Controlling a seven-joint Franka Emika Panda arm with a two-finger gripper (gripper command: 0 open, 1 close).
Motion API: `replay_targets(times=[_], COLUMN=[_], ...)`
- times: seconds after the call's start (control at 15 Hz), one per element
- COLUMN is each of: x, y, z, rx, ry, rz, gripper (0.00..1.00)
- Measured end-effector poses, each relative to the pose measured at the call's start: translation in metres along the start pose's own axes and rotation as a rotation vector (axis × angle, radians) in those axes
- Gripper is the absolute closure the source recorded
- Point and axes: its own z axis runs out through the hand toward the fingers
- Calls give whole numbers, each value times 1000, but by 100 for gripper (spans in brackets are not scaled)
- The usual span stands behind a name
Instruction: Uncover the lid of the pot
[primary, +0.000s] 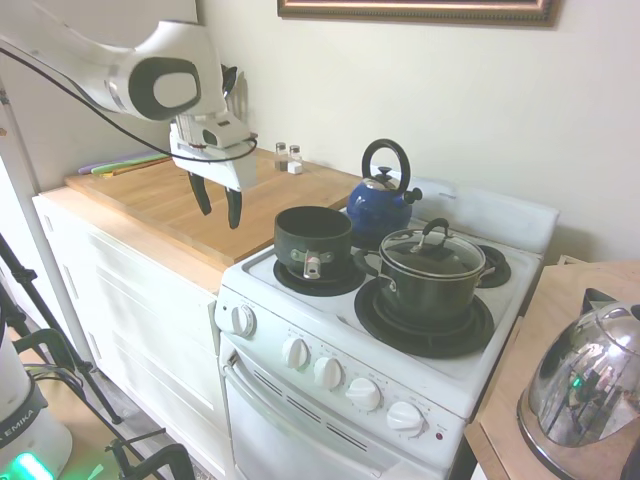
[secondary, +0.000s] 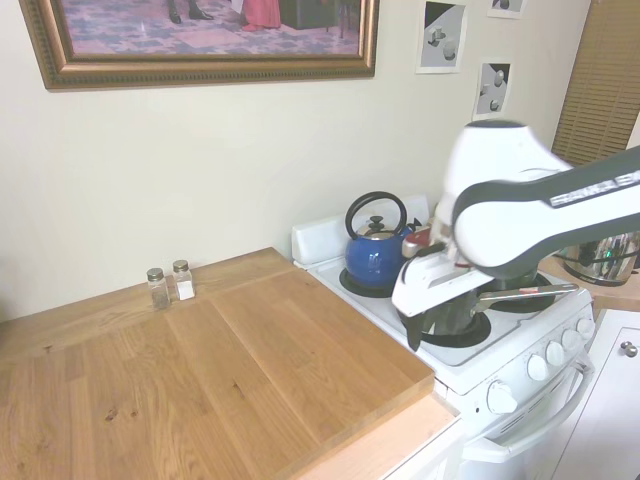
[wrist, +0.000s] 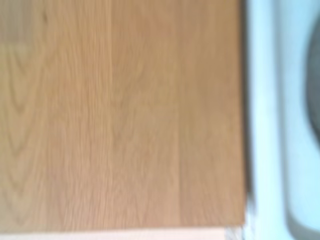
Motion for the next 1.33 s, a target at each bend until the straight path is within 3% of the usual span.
replay_targets(times=[0.2,0.33,0.47,0.67,0.8,1.07,1.27,1.33], x=[0,24,78,166,214,284,323,338], y=[33,73,118,160,181,217,206,198], z=[-55,-93,-120,-130,-136,-136,-116,-107], rx=[67,126,191,223,209,81,17,13], ry=[68,89,100,80,58,4,-14,-18], rz=[56,105,167,253,298,398,400,388], gripper=[0,0,0,0,0,0,0,100])
